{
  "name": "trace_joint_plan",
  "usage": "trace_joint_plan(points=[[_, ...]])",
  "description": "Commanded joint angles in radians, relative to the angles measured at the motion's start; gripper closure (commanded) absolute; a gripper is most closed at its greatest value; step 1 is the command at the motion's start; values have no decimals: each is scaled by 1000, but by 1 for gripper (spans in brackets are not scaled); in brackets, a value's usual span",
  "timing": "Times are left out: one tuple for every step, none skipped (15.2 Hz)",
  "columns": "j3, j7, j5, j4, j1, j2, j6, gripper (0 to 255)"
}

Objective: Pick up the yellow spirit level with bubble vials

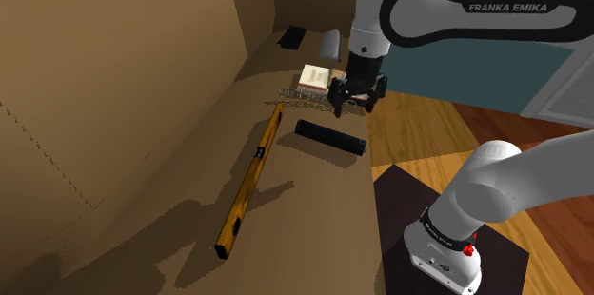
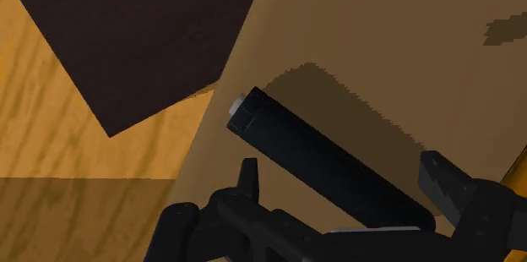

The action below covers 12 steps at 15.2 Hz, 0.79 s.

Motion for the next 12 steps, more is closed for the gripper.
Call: trace_joint_plan(points=[[47, 89, 27, 1, -1, 36, 39, 0], [71, 132, 38, 11, -3, 61, 56, 0], [95, 175, 47, 23, -5, 88, 73, 0], [119, 219, 54, 36, -8, 116, 91, 0], [142, 263, 59, 51, -11, 146, 108, 0], [166, 306, 62, 68, -16, 178, 125, 0], [188, 351, 63, 86, -20, 211, 143, 0], [211, 396, 62, 105, -25, 245, 159, 0], [233, 441, 57, 126, -30, 281, 176, 0], [254, 488, 51, 148, -35, 319, 192, 0], [275, 535, 41, 172, -40, 358, 207, 0], [295, 582, 29, 197, -45, 398, 222, 0]])
